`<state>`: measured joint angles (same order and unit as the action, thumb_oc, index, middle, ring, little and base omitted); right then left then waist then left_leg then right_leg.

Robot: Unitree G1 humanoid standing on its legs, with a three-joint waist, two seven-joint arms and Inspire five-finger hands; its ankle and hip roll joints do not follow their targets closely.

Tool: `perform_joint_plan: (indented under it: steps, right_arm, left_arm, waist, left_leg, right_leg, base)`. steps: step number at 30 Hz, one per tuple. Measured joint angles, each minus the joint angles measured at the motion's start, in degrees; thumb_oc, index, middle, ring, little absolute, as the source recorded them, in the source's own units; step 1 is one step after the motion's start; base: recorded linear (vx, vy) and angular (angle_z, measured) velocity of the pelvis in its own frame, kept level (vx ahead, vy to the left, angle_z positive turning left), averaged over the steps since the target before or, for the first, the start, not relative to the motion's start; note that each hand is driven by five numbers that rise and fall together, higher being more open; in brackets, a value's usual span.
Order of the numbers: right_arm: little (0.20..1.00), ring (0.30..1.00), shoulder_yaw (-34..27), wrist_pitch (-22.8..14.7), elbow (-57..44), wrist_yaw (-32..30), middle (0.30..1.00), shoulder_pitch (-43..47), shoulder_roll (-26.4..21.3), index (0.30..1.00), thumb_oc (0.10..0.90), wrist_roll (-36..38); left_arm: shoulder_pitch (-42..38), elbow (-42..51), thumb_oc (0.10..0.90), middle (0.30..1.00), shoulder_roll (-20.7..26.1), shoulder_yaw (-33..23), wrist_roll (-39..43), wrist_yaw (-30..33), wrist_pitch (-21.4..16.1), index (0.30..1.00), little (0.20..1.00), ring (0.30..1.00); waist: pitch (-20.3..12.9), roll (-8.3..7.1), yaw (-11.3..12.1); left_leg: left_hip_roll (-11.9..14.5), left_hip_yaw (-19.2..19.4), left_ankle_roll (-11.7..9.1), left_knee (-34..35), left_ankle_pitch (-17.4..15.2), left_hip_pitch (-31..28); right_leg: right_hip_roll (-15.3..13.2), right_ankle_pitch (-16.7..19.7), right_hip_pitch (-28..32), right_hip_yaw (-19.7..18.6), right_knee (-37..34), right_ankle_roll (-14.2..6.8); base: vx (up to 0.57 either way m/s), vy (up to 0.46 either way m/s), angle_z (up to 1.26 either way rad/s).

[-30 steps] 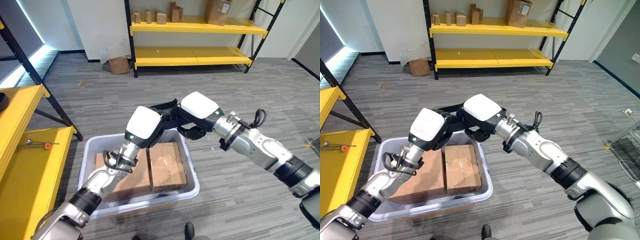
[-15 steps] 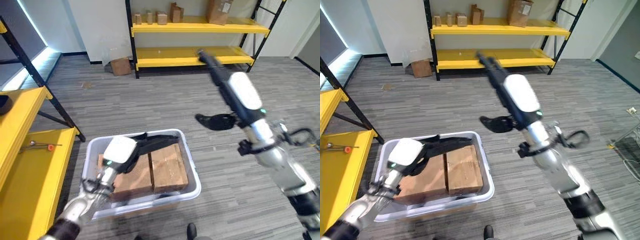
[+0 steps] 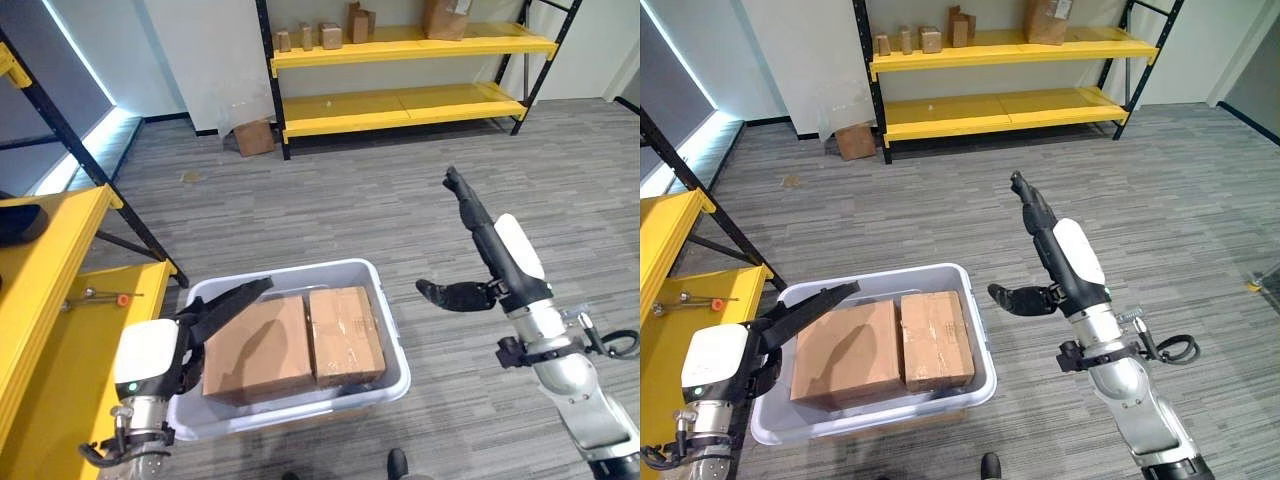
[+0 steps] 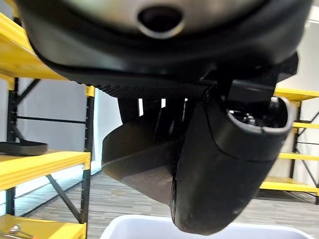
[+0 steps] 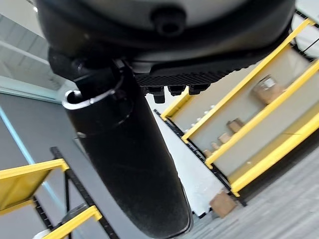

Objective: Move parts from the plastic box to the shelf.

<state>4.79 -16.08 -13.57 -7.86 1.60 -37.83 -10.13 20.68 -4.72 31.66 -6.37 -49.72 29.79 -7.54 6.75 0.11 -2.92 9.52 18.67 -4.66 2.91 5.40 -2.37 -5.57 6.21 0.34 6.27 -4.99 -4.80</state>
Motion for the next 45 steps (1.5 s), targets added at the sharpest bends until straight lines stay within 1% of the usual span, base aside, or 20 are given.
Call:
perform_joint_plan:
  steps: [5,6,8,12,15,18,20,23,29,33,35,36,37,38,40,41,42,43,44,45]
  right_arm:
    - [1.0,1.0,4.0,-0.3,-0.1,-0.4,1.0,6.6,0.5,1.0,0.9,1.3]
    - [1.0,1.0,4.4,-0.5,-0.2,-0.9,1.0,9.5,0.2,1.0,0.9,1.2]
    - [1.0,1.0,4.6,-0.6,-0.2,-1.1,1.0,10.1,0.3,1.0,0.9,1.1]
    - [1.0,1.0,4.6,-0.6,0.0,-2.5,1.0,9.9,0.5,1.0,0.9,1.1]
    - [1.0,1.0,2.1,-0.9,-0.2,-3.8,1.0,5.3,0.7,1.0,0.9,1.2]
    - [1.0,1.0,0.4,-0.5,0.1,-3.6,1.0,0.4,1.5,1.0,0.9,1.2]
    - [1.0,1.0,-1.9,-0.5,0.4,-3.7,1.0,-1.7,3.2,1.0,0.9,1.2]
    - [1.0,1.0,-5.0,0.1,0.8,-3.7,1.0,-3.4,6.5,1.0,0.9,1.3]
    - [1.0,1.0,-5.5,1.3,0.8,-4.4,1.0,-8.4,11.1,1.0,0.9,4.0]
    - [1.0,1.0,-3.9,2.0,0.7,-4.6,1.0,-8.2,12.7,1.0,0.9,3.4]
    - [1.0,1.0,-2.4,2.8,0.7,-4.7,1.0,-8.2,12.1,1.0,0.9,3.3]
    - [1.0,1.0,-1.6,2.8,0.7,-4.7,1.0,-8.2,11.9,1.0,0.9,3.0]
    - [1.0,1.0,0.1,2.7,0.9,-4.5,1.0,-7.8,11.4,1.0,0.9,1.1]
    - [1.0,1.0,1.4,2.2,1.0,-4.1,1.0,-7.9,11.4,1.0,0.9,-0.1]
    - [1.0,1.0,1.0,2.0,1.2,-4.0,1.0,-8.4,10.7,1.0,0.9,0.0]
    - [1.0,1.0,1.0,2.0,1.2,-3.7,1.0,-8.6,9.6,1.0,0.9,0.0]
    - [1.0,1.0,1.1,1.5,1.1,-3.6,1.0,-9.2,9.5,1.0,0.9,0.1]
    - [1.0,1.0,0.8,1.2,0.7,-3.6,1.0,-9.7,9.3,1.0,0.9,0.2]
    - [1.0,1.0,0.8,1.2,2.2,-3.3,1.0,-7.8,9.4,1.0,0.9,0.1]
    - [1.0,1.0,1.5,1.4,3.1,-3.2,1.0,-5.7,9.4,1.0,0.9,0.1]
  left_arm:
    - [-1.1,3.9,0.4,0.3,-1.4,0.1,-0.1,0.3,-0.7,0.3,0.3,0.3]
    - [-3.9,5.6,0.4,0.3,-1.5,0.3,0.0,1.4,-1.7,0.3,0.3,0.3]
    - [-5.4,5.7,0.4,0.3,-0.7,0.9,0.0,1.9,-1.6,0.3,0.3,0.3]
    - [-7.1,6.0,0.4,0.3,0.7,1.1,2.0,2.7,-2.0,0.3,0.3,0.3]
    - [-9.6,5.8,0.4,0.3,0.8,3.3,2.2,2.5,-3.0,0.3,0.3,0.3]
    - [-10.1,7.5,0.4,0.3,0.7,4.3,2.4,2.7,-3.0,0.3,0.3,0.3]
    - [-10.6,8.4,0.4,0.3,1.1,3.9,2.5,3.4,-2.9,0.3,0.3,0.3]
    - [-11.1,9.2,0.4,0.3,1.1,4.0,4.4,3.5,-2.4,0.3,0.3,0.3]
    - [-6.8,9.3,0.4,0.3,1.8,4.0,4.1,3.7,-2.8,0.3,0.3,0.3]
    - [-6.2,9.2,0.4,0.3,1.8,4.3,3.7,3.7,-2.5,0.3,0.3,0.3]
    - [-7.0,9.3,0.4,0.3,2.0,4.6,3.5,3.8,-2.4,0.3,0.3,0.3]
    - [-7.6,9.3,0.4,0.3,1.9,4.7,3.5,3.8,-2.1,0.3,0.3,0.3]
    - [-9.1,8.9,0.4,0.3,2.0,4.7,3.6,4.9,-1.4,0.3,0.3,0.3]
    - [-9.3,8.4,0.4,0.3,2.0,4.4,4.0,6.0,-0.7,0.3,0.3,0.3]
    - [-9.3,6.2,0.4,0.3,0.2,5.9,4.5,5.9,0.1,0.3,0.3,0.3]
    - [-10.0,5.2,0.4,0.3,-1.0,7.2,4.5,5.8,0.1,0.3,0.3,0.3]
    - [-9.9,4.9,0.4,0.3,-1.4,8.0,4.5,5.4,0.0,0.3,0.3,0.3]
    - [-10.1,5.1,0.4,0.3,-1.2,8.5,4.4,4.7,-0.4,0.3,0.3,0.3]
    - [-9.7,5.0,0.4,0.3,-1.9,9.1,4.4,3.3,-0.4,0.3,0.3,0.3]
    - [-7.5,5.8,0.4,0.3,-2.2,9.0,4.4,3.0,-0.6,0.3,0.3,0.3]
  waist:
    - [1.5,3.02,3.7]
    - [3.3,3.47,6.0]
    - [4.6,3.05,6.8]
    - [6.8,-0.43,5.7]
    - [8.2,0.45,2.6]
    - [7.5,0.73,1.7]
    - [7.1,1.02,1.4]
    - [6.7,0.89,1.2]
    - [4.0,-1.83,3.0]
    - [3.4,-2.56,3.6]
    - [3.2,-2.61,1.5]
    - [3.2,-2.76,1.2]
    - [3.2,-2.8,0.4]
    - [2.9,-3.34,0.6]
    - [2.6,-3.84,-0.4]
    - [2.3,-4.45,-1.4]
    - [1.2,-5.39,-1.9]
    - [0.0,-7.28,-2.3]
    - [-0.3,-7.06,-1.6]
    - [-0.5,-5.57,0.7]
  left_leg:
    - [3.0,-9.8,-2.7,0.1,4.3,5.4]
    - [2.5,-16.8,-5.9,1.6,12.7,9.9]
    - [1.8,-16.1,-4.9,-1.2,9.4,11.9]
    - [2.4,-12.6,-3.9,-14.2,0.6,11.2]
    - [2.7,-11.0,-1.3,-12.8,1.6,4.9]
    - [1.3,-10.0,0.1,-8.8,-0.8,2.9]
    - [0.9,-9.6,-1.0,-5.5,-4.0,1.3]
    - [-1.0,-10.0,-2.0,-1.5,-4.0,1.2]
    - [-8.5,-12.7,1.4,-3.9,-5.6,1.3]
    - [-12.6,-13.6,4.9,-7.3,-7.0,3.4]
    - [-14.4,-16.9,7.2,-7.3,-5.9,2.7]
    - [-14.4,-18.9,8.1,-6.3,-4.6,2.3]
    - [-13.3,-20.0,9.5,-3.8,-3.6,2.1]
    - [-12.6,-20.6,10.0,-0.8,-1.7,1.2]
    - [-12.6,-23.1,9.7,-0.1,-1.0,0.6]
    - [-12.8,-24.1,8.5,0.4,-0.8,0.7]
    - [-13.5,-25.3,7.7,0.4,-0.9,2.4]
    - [-15.1,-25.1,7.6,0.5,-0.8,3.4]
    - [-14.8,-25.2,7.9,2.0,-0.2,3.1]
    - [-13.8,-24.0,7.2,1.8,-1.0,2.5]
  right_leg:
    - [3.9,-0.6,-0.1,6.7,0.1,1.7]
    - [2.4,-0.3,-1.3,13.5,-0.4,5.2]
    - [0.7,-0.5,-1.4,16.9,-0.4,6.1]
    - [-4.7,0.3,-2.3,22.2,0.0,7.3]
    - [-8.1,-1.0,-2.5,23.9,6.2,5.8]
    - [-10.4,-2.1,-2.7,23.0,11.1,4.0]
    - [-11.3,-3.1,-1.5,22.8,11.1,0.1]
    - [-13.1,-1.7,-1.9,24.1,11.6,-1.3]
    - [-20.3,1.2,1.9,25.6,10.8,-3.2]
    - [-24.5,5.7,2.5,25.3,11.3,-1.5]
    - [-26.3,8.9,1.3,20.3,17.0,0.8]
    - [-26.1,4.8,-1.1,14.8,21.1,-0.6]
    - [-19.3,-2.8,-4.5,3.6,23.3,-4.1]
    - [-11.1,-8.6,-8.0,-1.6,26.0,-3.9]
    - [4.9,-15.8,-10.8,-4.6,31.3,2.7]
    - [10.5,-16.6,-11.9,-5.7,33.0,3.8]
    - [15.9,-16.2,-11.7,-12.4,27.9,4.6]
    - [16.0,-13.3,-10.1,-14.6,19.7,5.0]
    - [14.2,-6.7,-7.3,-10.4,13.5,8.4]
    - [13.0,-4.7,-4.6,-6.6,8.2,7.2]
  base:
    - [-0.25,-0.147,0.82]
    - [-0.35,-0.089,1.83]
    - [-0.25,-0.077,1.47]
    - [-0.12,-0.018,0.89]
    - [-0.08,0.16,1.17]
    - [-0.02,0.216,0.78]
    - [-0.02,0.251,0.56]
    - [-0.03,0.358,0.47]
    - [-0.04,0.383,0.3]
    - [-0.04,0.333,0.33]
    - [-0.12,0.194,0.78]
    - [-0.04,0.145,0.97]
    - [-0.02,0.124,0.71]
    - [-0.01,0.1,0.5]
    - [-0.03,0.037,0.45]
    - [-0.04,-0.014,0.75]
    - [-0.01,-0.065,0.77]
    - [0.04,-0.071,0.54]
    - [0.06,-0.071,0.02]
    - [0.06,-0.027,-0.05]
